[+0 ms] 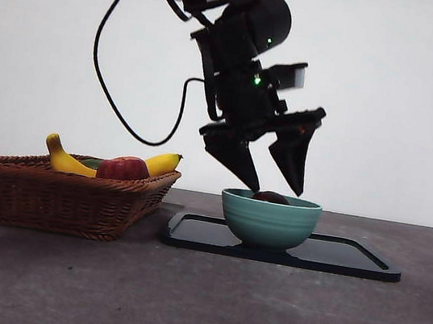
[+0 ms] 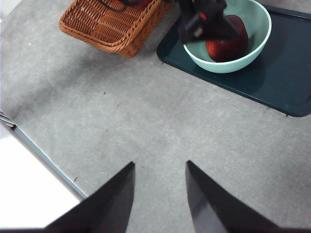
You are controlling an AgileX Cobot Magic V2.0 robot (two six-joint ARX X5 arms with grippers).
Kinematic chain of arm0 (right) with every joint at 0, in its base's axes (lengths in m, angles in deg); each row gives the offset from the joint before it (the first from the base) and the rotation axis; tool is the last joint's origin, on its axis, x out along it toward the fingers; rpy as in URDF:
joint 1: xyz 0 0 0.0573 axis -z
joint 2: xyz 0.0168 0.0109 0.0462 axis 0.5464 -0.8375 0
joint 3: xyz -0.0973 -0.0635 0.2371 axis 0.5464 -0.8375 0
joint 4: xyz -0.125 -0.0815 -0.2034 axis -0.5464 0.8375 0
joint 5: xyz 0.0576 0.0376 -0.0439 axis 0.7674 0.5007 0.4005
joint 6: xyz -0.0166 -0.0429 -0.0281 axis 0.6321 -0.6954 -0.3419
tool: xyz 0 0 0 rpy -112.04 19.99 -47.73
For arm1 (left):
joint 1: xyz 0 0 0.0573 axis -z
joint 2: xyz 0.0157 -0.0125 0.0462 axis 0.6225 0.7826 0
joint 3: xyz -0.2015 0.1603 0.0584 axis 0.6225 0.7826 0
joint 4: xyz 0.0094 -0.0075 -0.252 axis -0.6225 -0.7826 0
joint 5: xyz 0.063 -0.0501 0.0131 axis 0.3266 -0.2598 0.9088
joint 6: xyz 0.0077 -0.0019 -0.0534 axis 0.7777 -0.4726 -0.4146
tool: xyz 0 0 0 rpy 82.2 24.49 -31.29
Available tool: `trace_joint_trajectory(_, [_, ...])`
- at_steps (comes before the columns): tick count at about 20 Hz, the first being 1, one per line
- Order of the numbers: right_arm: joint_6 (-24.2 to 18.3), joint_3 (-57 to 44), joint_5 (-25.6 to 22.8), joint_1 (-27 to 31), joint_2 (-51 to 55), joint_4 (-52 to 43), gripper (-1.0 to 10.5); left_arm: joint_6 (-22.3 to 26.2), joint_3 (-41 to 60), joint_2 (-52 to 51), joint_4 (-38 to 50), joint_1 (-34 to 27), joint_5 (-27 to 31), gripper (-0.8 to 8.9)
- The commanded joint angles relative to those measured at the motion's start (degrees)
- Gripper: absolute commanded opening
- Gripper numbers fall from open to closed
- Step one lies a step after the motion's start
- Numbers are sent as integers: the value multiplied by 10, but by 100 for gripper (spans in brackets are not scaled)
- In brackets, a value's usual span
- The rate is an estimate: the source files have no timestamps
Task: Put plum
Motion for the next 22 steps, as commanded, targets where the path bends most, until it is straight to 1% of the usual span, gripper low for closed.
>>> trace_joint_trajectory(1, [-5, 4, 2, -3, -3, -3, 168, 14, -17, 25, 6, 6, 8, 371])
trace_joint_trajectory(3, [-5, 4, 2, -3, -3, -3, 168, 15, -17, 30, 6, 7, 19, 371])
trace_joint_trajectory(15, [-5, 4, 2, -3, -3, -4, 168, 15, -17, 44, 10, 8, 19, 364])
trace_joint_trajectory(17, [-5, 4, 2, -3, -3, -3, 167, 16, -17, 44, 10, 9, 23, 276])
trace_joint_trajectory(18, [-5, 4, 2, -3, -3, -4, 168, 16, -17, 44, 10, 10, 26, 248])
trace_joint_trajectory(22, [-5, 4, 2, -3, -3, -3, 168, 16, -17, 44, 5, 10, 28, 243])
